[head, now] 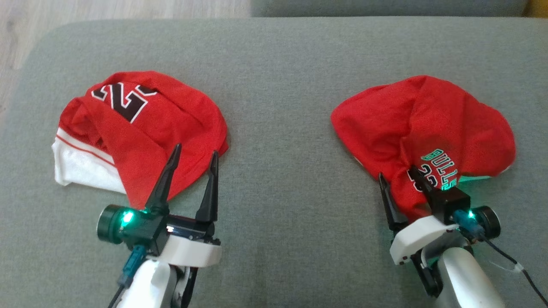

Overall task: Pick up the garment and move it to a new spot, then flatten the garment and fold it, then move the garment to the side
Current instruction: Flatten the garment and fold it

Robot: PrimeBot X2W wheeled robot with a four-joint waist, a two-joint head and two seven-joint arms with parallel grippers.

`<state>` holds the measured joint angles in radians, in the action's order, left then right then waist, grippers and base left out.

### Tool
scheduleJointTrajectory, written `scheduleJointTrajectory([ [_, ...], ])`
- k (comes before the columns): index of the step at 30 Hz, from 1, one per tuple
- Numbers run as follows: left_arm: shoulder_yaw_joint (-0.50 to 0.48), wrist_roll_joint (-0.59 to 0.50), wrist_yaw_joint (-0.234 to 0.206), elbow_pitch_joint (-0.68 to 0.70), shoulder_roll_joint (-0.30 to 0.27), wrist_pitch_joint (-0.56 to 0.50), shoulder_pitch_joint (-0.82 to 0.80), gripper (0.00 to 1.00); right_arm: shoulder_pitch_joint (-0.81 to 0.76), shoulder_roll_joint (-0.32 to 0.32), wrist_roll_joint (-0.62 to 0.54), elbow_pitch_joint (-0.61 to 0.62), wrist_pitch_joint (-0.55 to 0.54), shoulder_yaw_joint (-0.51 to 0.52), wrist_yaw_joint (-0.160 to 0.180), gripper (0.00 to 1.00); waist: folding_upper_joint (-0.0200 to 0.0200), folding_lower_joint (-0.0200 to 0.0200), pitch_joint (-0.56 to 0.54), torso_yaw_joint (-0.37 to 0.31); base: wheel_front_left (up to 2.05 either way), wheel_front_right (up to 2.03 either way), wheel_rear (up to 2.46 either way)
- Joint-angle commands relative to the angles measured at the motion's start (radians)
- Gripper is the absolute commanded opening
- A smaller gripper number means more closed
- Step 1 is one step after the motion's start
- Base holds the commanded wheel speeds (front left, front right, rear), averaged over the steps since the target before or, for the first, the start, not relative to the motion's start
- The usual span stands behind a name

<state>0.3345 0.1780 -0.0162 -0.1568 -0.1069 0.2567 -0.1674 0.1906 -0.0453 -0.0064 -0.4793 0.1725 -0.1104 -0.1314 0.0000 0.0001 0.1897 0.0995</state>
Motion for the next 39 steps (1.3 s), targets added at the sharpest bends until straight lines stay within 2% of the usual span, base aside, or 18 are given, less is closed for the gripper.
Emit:
scheduleJointTrajectory([
  [1,-0.038,-0.01,0.007,0.029,0.0,0.005,-0.044,1.0,0.032,-0.005,-0.012,0.005,-0.007,-0.015,0.001,1.0,0.0,-0.0001,0.011,0.01,0.0,0.0,0.0],
  [12,-0.049,-0.037,0.027,0.024,0.025,0.005,-0.065,1.0,0.117,-0.005,-0.042,-0.166,-0.052,-0.019,0.001,1.0,0.0,-0.0001,0.037,0.028,0.0,0.0,0.0],
  [13,-0.05,-0.039,0.028,0.023,0.027,0.005,-0.066,1.0,0.122,-0.005,-0.042,-0.175,-0.05,-0.02,0.001,0.71,0.0,-0.0001,0.036,0.028,0.0,0.0,0.0],
  [15,-0.053,-0.042,0.029,0.022,0.03,0.005,-0.066,1.0,0.129,-0.005,-0.04,-0.19,-0.044,-0.025,0.001,0.0,0.0,-0.0001,0.033,0.026,0.0,0.0,0.0],
  [21,-0.061,-0.047,0.034,0.014,0.038,0.005,-0.06,1.0,0.149,-0.005,0.005,-0.188,0.011,-0.053,0.001,0.0,0.0,-0.0001,0.001,0.015,0.0,0.0,0.0],
  [26,-0.072,-0.046,0.033,0.01,0.044,0.005,-0.04,1.0,0.192,-0.005,0.064,-0.138,0.041,-0.143,0.001,0.0,0.0,-0.0001,-0.033,0.0,0.0,0.0,0.0],
  [35,-0.084,-0.044,0.033,0.007,0.05,0.005,0.008,1.0,0.331,-0.005,0.248,0.023,0.06,-0.284,0.001,0.0,0.0,-0.0001,-0.11,-0.003,0.0,0.0,0.0],
  [39,-0.1,-0.046,0.029,0.012,0.051,0.005,0.037,1.0,0.401,-0.005,0.36,0.097,0.061,-0.267,0.001,0.0,0.0,-0.0001,-0.133,-0.017,0.0,0.0,0.0],
])
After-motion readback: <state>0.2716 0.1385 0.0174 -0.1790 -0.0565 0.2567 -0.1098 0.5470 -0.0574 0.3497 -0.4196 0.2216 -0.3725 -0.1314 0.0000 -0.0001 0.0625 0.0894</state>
